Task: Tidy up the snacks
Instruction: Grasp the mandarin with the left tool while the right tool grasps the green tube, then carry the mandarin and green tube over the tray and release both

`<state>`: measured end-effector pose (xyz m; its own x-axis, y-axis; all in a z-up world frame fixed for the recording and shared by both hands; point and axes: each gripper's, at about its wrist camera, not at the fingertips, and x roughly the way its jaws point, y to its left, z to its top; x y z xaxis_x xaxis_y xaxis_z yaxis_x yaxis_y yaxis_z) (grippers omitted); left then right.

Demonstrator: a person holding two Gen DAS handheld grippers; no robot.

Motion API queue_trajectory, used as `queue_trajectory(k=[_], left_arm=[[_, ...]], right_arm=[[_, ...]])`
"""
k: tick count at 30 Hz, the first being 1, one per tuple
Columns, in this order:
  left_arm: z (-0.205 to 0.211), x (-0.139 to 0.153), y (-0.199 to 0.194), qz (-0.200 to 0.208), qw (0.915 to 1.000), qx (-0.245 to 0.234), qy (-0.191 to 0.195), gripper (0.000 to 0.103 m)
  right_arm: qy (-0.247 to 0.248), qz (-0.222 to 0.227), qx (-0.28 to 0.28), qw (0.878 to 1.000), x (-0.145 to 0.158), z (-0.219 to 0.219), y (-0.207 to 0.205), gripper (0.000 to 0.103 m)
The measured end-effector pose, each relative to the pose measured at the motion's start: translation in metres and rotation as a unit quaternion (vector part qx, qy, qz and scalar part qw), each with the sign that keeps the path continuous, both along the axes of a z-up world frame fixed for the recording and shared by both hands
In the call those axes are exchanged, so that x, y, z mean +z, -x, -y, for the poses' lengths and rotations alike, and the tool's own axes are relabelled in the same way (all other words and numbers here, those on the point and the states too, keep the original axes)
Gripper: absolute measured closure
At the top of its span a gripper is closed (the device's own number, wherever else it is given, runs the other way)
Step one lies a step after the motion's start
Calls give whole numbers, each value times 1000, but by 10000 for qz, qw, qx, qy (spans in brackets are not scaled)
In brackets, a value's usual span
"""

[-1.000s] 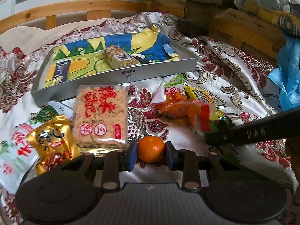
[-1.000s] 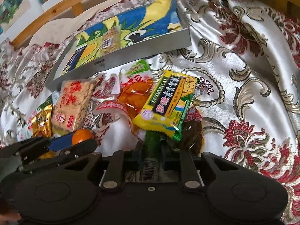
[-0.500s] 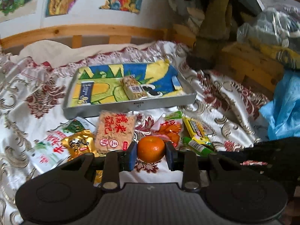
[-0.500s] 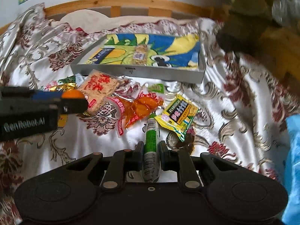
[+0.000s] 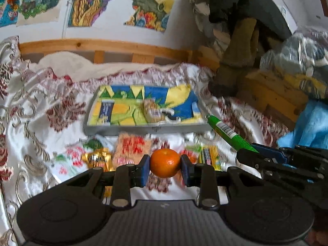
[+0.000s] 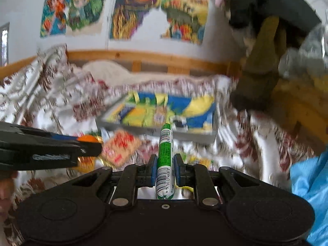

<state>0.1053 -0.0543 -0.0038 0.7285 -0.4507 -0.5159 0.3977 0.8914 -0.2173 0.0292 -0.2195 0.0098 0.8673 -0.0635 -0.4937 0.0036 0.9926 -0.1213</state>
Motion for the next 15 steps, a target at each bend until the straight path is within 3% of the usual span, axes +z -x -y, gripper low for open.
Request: queue_trajectory(k=[8,15], left_arm=[[-3,45,-29,427,9979,329,359,69],[5,65,-82,820,9958,379,149,69]], right_arm=[[218,817,390,9957,51,-17,-8,85],[455,1457,656,9861,74,-7,-57,85]])
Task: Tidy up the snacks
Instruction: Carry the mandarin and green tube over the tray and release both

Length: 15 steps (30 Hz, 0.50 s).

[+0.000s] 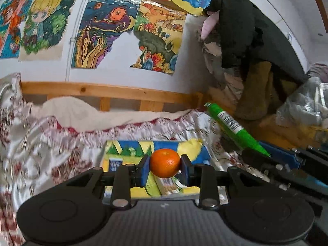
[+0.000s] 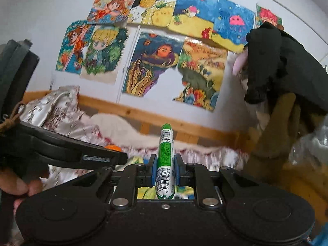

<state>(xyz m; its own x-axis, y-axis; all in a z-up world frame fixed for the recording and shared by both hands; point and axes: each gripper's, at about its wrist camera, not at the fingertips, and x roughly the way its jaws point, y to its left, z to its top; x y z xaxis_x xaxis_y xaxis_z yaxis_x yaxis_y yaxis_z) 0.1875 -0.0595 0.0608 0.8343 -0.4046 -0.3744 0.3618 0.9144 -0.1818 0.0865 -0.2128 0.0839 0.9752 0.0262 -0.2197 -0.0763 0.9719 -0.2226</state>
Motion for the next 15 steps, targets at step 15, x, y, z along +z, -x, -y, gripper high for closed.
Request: queue_trajectory(k=[15], left_arm=[[41,-97,-144,-550,9983,-70,-187,68]], right_arm=[[-544,-435,-563,9960,-94,60,-169,85]])
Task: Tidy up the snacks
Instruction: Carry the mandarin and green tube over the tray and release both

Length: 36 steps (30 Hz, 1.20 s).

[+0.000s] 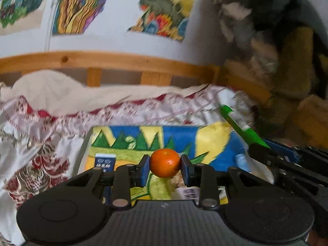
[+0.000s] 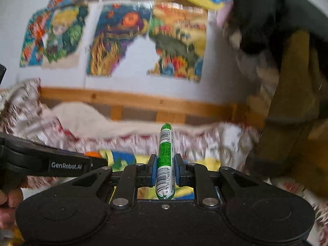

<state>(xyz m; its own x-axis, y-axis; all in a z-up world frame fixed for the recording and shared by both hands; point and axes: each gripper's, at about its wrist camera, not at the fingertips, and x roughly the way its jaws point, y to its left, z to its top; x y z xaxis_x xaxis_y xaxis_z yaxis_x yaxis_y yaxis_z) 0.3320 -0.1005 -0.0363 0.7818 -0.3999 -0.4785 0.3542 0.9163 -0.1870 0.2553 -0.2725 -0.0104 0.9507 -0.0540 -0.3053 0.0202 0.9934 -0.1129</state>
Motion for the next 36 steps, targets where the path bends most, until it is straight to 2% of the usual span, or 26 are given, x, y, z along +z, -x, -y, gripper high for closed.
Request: queue_trajectory(k=[3,8,18,27,29,33,35,36], left_arm=[[-2,-24,-14,-277,9994,215,69,68],[-4,-46,-22,-520,9980,339,-77,68],[5,-57,-30,-801,9958,345,-266,68],[8,-64,-30,-971,9943,315,-310,67],[8,-65,-30,-1069,9931,368,-318,66],[1,-60,-27,-1123,9922,537,-109,38],[-4,-55,-22,-1116,9920,597,-4,35],[-6,-52,-20,-1125,9917,619,11,30]], right_arm=[[10,-270,-74,9996,-24,3,-15,85],[116,-586,-14,9982,-49,-2,-30,85],[289,-1099,92,9935,-69,-9,-49,85],[-55,-1405,12,9901,-79,4,-53,84],[-137,-1458,-40,9892,-80,7,-54,81],[-185,-1340,-58,9908,-73,10,-48,68],[-193,-1303,-84,9912,-68,11,-44,59],[-210,-1278,-112,9915,-66,13,-41,57]])
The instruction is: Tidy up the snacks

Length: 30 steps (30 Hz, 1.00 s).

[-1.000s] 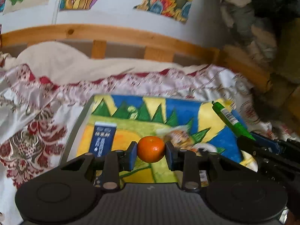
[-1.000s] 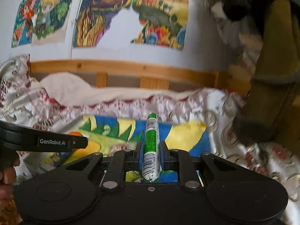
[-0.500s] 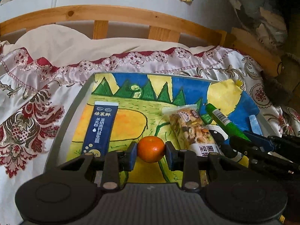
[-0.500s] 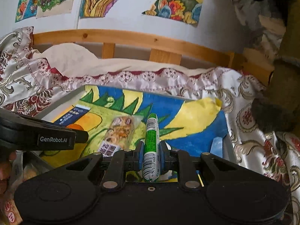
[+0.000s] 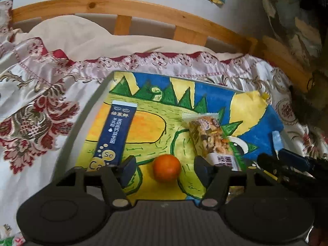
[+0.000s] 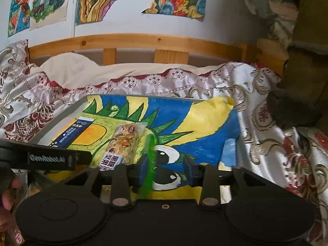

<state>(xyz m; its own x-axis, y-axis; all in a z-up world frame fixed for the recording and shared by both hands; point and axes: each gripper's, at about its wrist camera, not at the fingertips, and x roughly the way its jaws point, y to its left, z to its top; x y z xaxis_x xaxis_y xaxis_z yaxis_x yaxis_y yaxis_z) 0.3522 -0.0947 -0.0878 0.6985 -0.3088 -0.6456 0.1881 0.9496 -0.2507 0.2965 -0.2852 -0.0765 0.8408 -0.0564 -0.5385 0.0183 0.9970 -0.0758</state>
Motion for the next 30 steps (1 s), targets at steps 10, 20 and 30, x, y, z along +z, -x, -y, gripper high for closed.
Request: queue_trajectory(k=[10,20,30], left_arm=[[-36,70,66,767,9962,409,-36,0],[-76,121,158,1259,9878,861,-310,0],[-92,126,268,1347,9854,644,-813,0]], right_arm=[[-498,729,-317,9956,62,9,59,7],[-825,1242,-471,9877,118,-12,158,1],[-1003,1276,-489,9855,125,-36,268,1]])
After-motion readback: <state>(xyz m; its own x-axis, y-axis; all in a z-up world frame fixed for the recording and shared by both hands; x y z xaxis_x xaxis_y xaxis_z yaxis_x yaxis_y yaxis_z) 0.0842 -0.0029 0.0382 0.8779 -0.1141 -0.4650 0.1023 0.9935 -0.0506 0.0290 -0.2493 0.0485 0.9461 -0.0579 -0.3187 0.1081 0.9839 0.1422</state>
